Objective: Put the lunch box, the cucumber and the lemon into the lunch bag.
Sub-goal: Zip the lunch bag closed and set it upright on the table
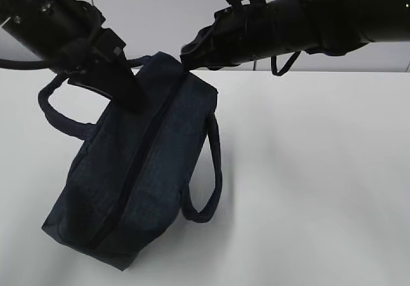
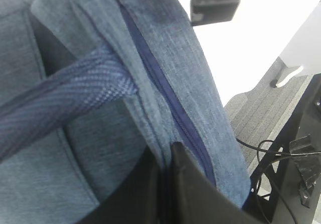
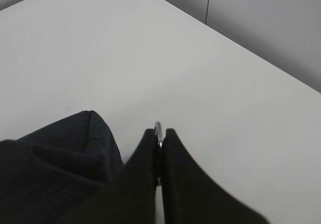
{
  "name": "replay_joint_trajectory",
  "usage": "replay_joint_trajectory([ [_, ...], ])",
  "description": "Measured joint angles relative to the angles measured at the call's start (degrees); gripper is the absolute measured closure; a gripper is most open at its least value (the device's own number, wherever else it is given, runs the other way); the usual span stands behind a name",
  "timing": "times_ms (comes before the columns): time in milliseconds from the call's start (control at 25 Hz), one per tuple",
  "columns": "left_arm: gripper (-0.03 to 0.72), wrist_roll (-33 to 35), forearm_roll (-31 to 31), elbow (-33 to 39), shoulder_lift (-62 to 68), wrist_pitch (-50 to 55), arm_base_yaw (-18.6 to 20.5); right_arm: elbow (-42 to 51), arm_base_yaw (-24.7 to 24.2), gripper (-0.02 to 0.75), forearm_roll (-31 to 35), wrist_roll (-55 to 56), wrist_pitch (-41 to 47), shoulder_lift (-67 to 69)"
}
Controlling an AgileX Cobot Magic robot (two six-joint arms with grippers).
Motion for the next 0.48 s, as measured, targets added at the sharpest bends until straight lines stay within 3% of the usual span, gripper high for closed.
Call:
replay_joint_trajectory([
  [480,0.697,-0.63,0.00,0.32,-5.94,0.49,0.00,-0.27,0.32,0.738,0.91,0.00,0.78,0.00],
])
